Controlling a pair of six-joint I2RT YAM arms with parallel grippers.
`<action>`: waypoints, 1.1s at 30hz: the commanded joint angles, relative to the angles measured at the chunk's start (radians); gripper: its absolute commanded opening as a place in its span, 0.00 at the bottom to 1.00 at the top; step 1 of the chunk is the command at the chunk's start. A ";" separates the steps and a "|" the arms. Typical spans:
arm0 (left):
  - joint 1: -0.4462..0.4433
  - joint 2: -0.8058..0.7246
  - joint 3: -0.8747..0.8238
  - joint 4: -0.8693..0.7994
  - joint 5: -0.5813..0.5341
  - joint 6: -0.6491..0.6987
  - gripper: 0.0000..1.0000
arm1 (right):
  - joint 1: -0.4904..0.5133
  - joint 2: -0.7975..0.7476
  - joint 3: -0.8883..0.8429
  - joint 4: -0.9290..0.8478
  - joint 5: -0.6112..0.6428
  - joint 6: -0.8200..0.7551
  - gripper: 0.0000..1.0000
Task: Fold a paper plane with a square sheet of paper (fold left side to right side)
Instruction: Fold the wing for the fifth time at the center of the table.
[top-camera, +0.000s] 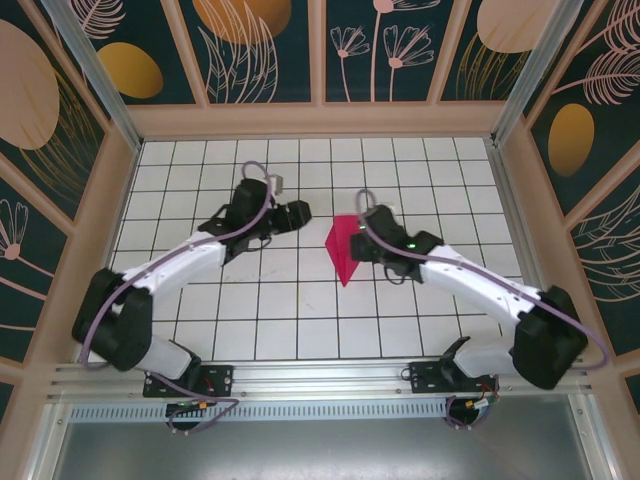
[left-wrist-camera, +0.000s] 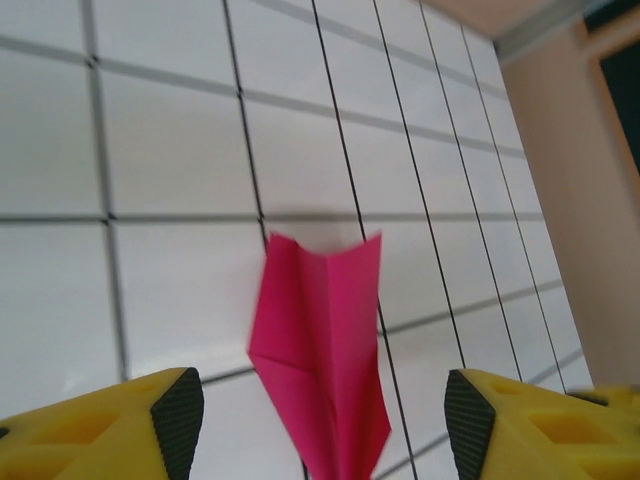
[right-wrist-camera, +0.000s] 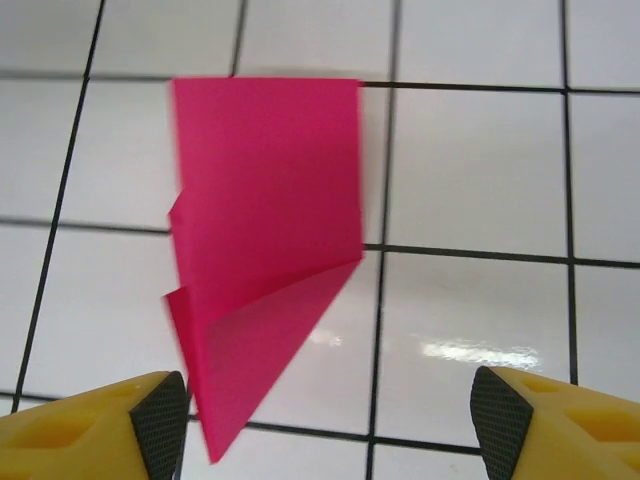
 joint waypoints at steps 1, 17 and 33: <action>-0.061 0.098 0.024 0.108 0.133 -0.058 0.68 | -0.115 -0.096 -0.106 0.165 -0.233 -0.011 0.78; -0.147 0.433 0.178 0.124 0.205 -0.127 0.71 | -0.363 -0.181 -0.280 0.230 -0.423 -0.033 0.74; -0.166 0.509 0.193 0.179 0.251 -0.106 0.38 | -0.425 -0.179 -0.342 0.320 -0.598 -0.067 0.74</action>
